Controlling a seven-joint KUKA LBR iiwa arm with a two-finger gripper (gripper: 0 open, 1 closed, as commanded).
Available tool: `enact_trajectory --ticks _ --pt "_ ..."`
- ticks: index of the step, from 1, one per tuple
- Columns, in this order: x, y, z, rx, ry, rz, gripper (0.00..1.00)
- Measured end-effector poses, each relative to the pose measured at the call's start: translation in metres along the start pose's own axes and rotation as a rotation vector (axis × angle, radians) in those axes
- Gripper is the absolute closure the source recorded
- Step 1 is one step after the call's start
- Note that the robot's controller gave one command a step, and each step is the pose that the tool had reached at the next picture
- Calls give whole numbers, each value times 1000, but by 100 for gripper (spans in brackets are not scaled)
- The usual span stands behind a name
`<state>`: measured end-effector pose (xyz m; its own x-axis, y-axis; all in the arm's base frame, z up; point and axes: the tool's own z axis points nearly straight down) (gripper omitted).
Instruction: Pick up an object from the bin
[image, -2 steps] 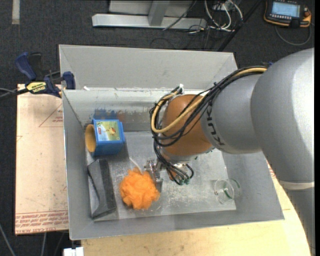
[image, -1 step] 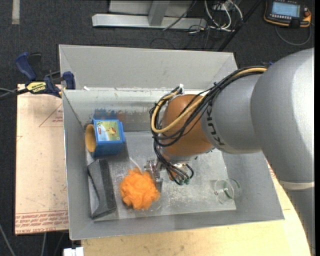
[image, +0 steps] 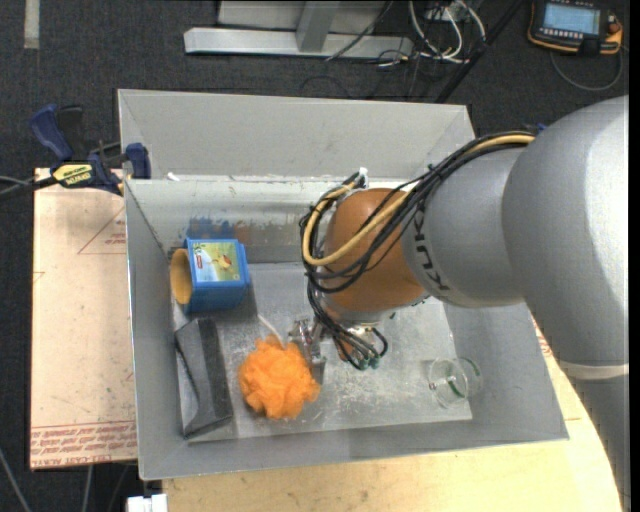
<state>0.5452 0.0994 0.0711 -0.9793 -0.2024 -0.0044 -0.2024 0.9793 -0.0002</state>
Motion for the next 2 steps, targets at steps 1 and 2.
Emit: enact_trajectory --ticks 1,2 --pt "1 0 -5 0 4 0 100" --pt "1 0 -21 -1 4 0 100"
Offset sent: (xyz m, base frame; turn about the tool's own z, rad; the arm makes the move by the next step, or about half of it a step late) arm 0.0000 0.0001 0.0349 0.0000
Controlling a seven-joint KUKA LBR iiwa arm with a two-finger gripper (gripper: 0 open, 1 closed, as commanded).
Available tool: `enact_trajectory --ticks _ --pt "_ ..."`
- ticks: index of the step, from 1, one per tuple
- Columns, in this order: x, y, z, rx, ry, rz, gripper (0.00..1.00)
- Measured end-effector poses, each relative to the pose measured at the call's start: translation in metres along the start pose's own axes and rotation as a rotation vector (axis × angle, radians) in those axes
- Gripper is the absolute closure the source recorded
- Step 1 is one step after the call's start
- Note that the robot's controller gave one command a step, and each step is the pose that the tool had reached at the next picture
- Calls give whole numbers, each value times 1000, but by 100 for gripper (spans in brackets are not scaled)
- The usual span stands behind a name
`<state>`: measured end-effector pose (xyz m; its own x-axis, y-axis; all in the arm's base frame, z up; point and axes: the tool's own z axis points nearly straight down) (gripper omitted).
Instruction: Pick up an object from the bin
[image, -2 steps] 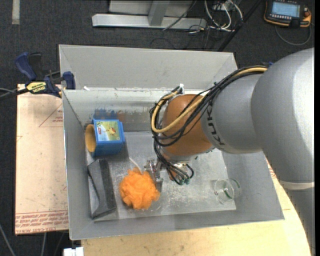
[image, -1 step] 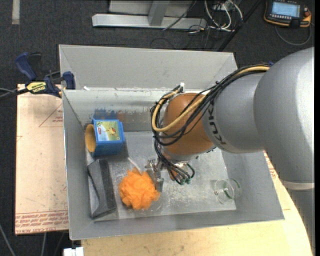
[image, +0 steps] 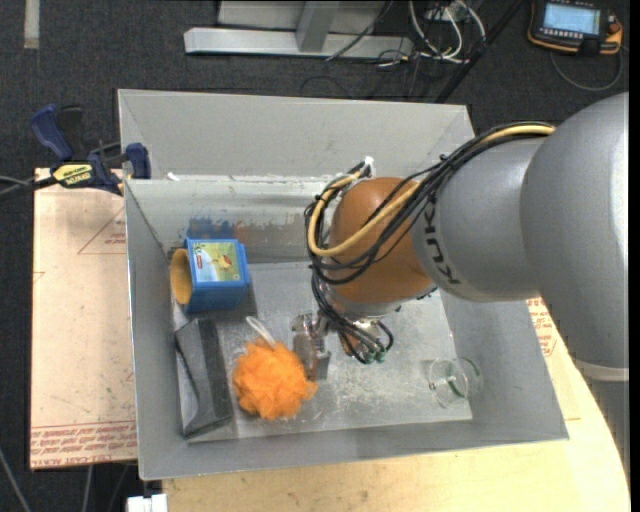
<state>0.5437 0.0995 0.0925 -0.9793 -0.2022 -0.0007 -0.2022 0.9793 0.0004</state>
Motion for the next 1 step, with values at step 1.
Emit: enact_trajectory --ticks 1 --pt "-2 0 -9 0 -9 0 100"
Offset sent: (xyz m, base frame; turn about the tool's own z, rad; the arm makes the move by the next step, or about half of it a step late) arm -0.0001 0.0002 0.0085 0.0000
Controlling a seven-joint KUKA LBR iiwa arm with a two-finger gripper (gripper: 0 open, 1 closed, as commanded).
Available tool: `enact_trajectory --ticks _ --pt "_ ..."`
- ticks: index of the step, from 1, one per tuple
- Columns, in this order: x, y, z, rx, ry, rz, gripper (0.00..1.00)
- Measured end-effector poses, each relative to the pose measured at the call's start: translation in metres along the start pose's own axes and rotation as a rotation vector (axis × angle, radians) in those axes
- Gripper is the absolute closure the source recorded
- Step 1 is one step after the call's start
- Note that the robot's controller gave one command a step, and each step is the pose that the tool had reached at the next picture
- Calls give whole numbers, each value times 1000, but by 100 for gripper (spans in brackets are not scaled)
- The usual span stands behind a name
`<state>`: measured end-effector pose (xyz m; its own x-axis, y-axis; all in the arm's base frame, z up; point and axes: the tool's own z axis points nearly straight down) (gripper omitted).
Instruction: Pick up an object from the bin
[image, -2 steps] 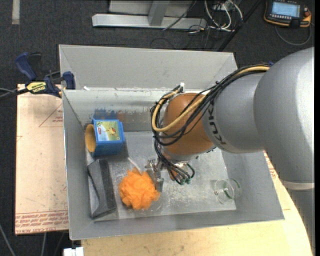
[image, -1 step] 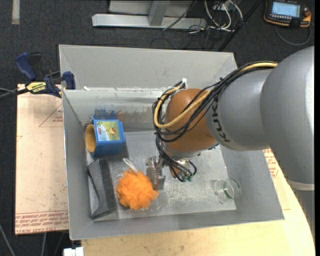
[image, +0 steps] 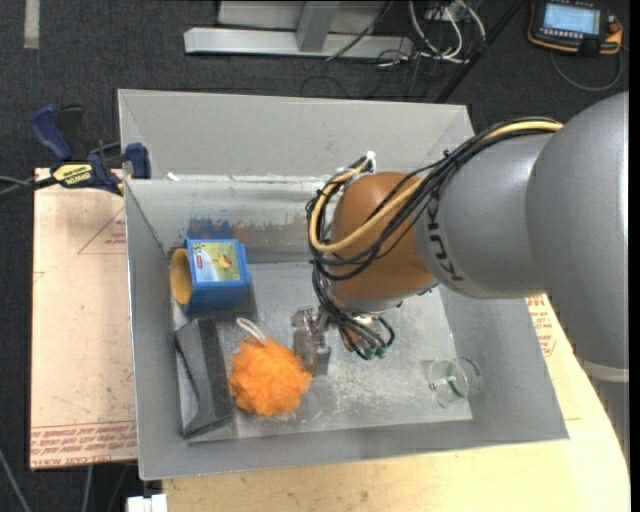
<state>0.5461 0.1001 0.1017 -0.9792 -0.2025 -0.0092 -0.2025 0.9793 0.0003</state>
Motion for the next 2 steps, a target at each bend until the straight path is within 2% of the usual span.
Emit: enact_trajectory --ticks 2 --pt "1 0 -5 0 2 0 100"
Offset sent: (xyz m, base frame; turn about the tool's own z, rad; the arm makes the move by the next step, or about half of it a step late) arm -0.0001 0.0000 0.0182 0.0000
